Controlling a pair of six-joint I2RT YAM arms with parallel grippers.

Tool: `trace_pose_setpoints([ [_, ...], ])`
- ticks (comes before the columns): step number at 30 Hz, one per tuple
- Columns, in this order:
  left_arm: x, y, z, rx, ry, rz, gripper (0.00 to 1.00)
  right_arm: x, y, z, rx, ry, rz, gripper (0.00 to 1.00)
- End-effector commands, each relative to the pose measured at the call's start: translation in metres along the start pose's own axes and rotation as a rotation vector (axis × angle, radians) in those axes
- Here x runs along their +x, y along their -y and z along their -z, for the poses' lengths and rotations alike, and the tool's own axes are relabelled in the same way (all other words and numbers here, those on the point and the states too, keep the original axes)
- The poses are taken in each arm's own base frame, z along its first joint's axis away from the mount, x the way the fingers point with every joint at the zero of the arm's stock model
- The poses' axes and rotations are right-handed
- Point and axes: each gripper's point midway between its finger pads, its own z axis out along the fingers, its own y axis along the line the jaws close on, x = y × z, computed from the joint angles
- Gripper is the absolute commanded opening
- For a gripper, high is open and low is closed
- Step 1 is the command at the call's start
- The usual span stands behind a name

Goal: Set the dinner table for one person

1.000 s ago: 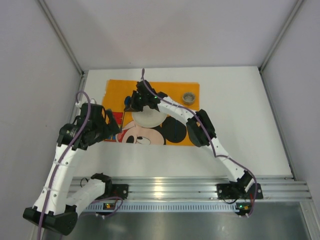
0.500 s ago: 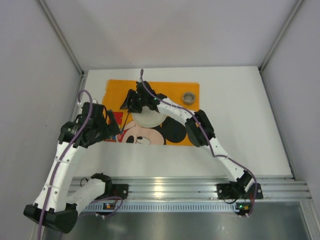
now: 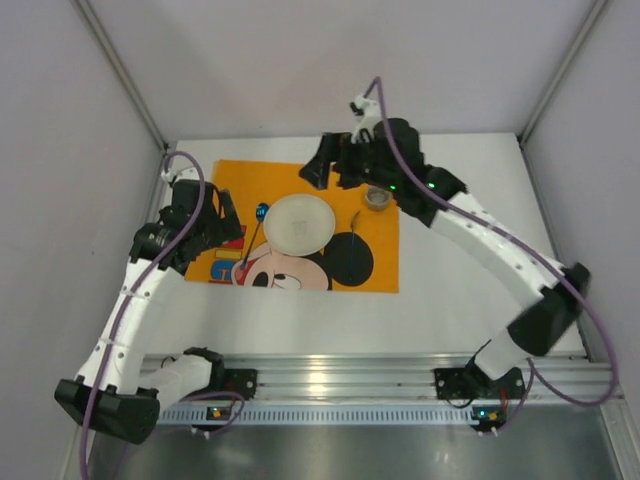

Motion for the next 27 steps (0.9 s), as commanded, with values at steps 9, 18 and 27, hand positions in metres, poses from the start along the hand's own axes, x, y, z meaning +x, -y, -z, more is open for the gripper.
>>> trace_pose_setpoints([
  [9,-0.037,0.001,-0.043,0.07,0.482,-0.032,0.96,0.132,0.124,0.199,0.442,-0.031,0.139,1.0],
  [18,-0.034,0.112,-0.067,0.467,0.223,0.046,0.99,0.136,0.128,0.216,0.495,-0.043,0.09,1.0],
  [27,0.009,0.274,-0.109,0.552,0.0,-0.087,0.67,0.15,0.15,0.219,0.625,-0.124,0.057,1.0],
])
